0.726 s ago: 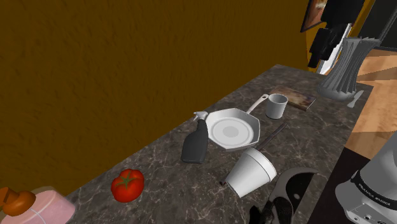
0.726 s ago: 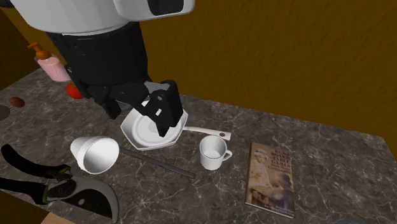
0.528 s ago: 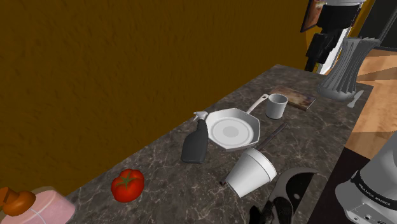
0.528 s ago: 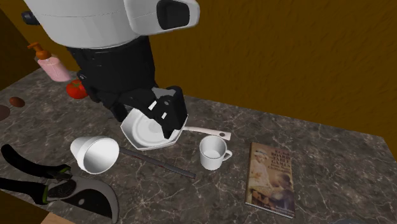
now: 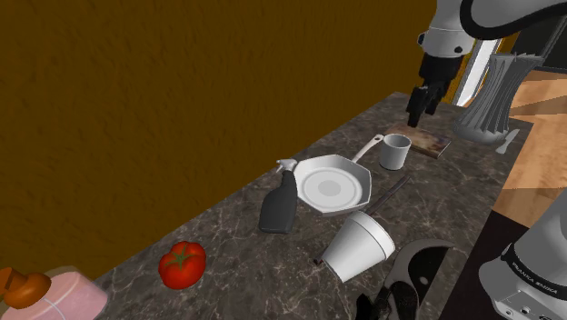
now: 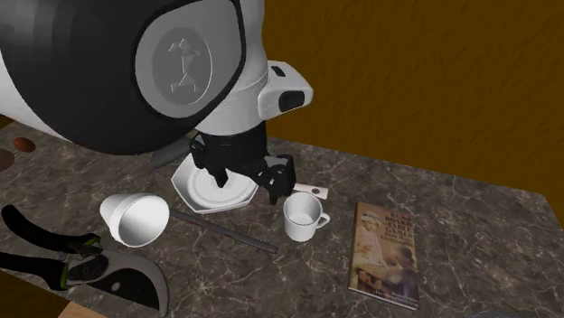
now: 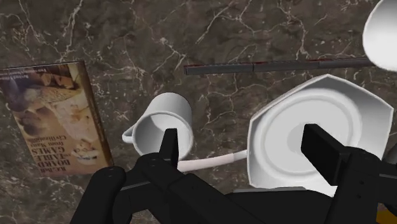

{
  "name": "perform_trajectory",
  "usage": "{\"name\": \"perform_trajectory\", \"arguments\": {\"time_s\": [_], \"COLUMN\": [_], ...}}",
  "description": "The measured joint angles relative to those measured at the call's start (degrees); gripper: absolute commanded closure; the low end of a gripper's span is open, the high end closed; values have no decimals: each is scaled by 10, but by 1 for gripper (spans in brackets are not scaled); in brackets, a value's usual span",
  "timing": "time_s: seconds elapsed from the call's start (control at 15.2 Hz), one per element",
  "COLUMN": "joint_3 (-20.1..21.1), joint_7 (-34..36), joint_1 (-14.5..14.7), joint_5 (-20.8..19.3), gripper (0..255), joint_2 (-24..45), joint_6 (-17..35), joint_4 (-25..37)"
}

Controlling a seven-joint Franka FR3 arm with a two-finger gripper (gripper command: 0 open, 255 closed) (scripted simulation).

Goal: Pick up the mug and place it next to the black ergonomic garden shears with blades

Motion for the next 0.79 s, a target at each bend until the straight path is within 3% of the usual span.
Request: {"name": "perform_trajectory", "arguments": {"time_s": [0.79], "joint_3": [-3], "joint_7": [2], "joint_1": [-26], "joint_5": [-46], "gripper": [0], "joint_2": [195], "joint_6": [243], "joint_4": [-45]}}
